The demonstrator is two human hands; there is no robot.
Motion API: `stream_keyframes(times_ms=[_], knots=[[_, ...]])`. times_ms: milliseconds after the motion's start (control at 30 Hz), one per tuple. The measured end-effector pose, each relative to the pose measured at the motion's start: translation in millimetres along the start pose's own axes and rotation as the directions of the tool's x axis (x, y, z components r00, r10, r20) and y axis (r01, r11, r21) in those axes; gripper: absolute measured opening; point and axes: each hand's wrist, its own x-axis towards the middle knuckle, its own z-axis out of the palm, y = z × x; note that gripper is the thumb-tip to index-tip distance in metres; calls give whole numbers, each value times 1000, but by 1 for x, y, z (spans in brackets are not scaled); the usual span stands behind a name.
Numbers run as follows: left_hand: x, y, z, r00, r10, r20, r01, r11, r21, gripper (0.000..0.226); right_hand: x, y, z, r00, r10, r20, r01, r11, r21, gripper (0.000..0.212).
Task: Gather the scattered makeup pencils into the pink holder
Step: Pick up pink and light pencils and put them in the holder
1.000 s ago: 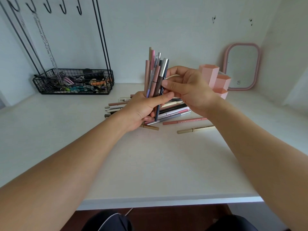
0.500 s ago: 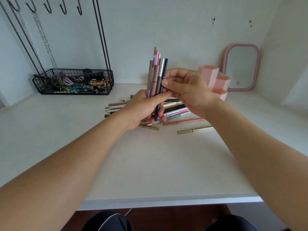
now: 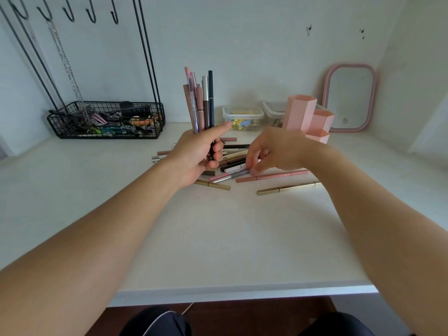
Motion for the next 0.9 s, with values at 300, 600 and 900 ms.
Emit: stream_keyframes(times_ms=[300, 600, 900], knots=[[5, 0, -4, 997, 8, -80, -15, 996, -91, 36, -2, 9, -8, 999, 6, 32, -2, 993, -120, 6], [-2, -4, 4, 997, 42, 69, -39, 998, -48, 37, 1, -9, -6, 986, -58, -157, 162, 569, 806, 7], [0, -11, 5, 988, 109, 113, -122, 986, 113, 40, 12, -21, 11, 960, -5, -279, 255, 422, 870, 4]])
